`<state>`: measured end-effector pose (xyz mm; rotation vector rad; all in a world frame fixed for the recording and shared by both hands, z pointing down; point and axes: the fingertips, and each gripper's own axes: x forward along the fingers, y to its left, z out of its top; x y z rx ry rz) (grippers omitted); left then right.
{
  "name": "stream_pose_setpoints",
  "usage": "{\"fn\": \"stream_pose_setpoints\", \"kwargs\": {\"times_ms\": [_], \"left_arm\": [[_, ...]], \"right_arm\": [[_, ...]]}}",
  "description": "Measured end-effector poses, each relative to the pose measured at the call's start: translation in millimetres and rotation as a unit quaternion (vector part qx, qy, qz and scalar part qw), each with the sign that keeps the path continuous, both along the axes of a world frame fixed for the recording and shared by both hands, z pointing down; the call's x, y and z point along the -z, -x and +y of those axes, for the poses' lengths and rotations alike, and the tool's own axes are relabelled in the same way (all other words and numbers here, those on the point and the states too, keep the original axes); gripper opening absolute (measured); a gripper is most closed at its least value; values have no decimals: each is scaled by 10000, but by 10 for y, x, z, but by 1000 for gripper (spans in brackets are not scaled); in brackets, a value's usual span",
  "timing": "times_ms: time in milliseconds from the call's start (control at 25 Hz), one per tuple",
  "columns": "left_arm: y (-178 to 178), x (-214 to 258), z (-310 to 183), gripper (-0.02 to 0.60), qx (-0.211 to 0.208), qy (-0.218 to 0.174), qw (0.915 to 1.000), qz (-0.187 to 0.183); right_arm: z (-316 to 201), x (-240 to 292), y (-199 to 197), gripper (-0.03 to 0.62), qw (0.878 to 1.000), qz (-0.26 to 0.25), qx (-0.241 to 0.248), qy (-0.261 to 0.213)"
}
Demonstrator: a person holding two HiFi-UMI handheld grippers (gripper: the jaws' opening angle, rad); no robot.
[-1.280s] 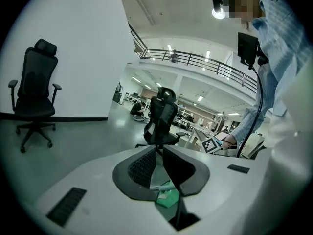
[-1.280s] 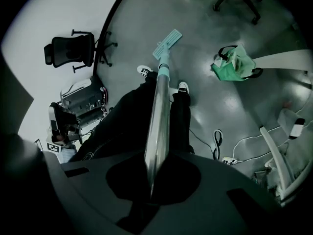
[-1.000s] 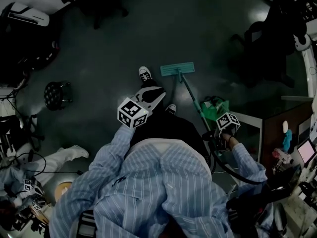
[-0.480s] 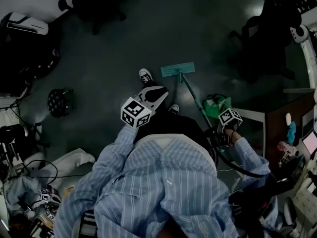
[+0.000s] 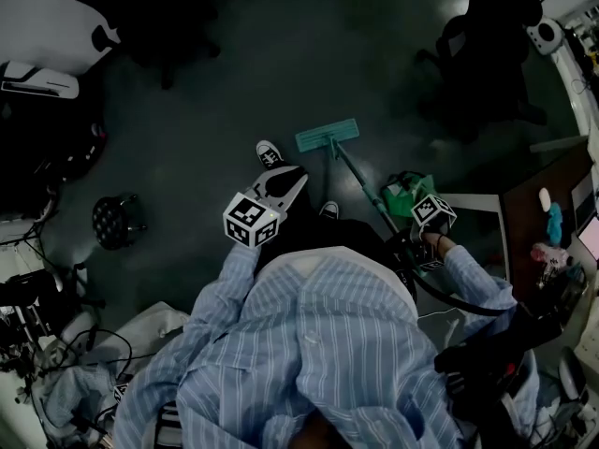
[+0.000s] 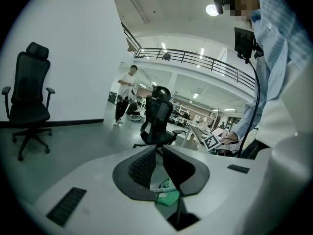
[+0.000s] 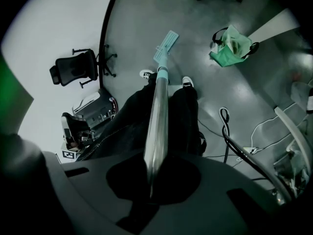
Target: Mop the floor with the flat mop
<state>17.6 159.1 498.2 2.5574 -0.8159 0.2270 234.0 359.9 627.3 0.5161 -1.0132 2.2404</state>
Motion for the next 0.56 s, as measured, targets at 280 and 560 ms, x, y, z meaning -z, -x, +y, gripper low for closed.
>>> {"fn": "stream_pose_setpoints", "kwargs": {"times_ms": [280,560], "left_arm": [[109,60,-6,43,58,33,10000,-3],[62,-91,-1,43,149,3,9999,-67]], "right_arm": [[-78,78,26,28,10000,80,34,-24],[-97,-87,-84,28,10000,51,72,-40]]}}
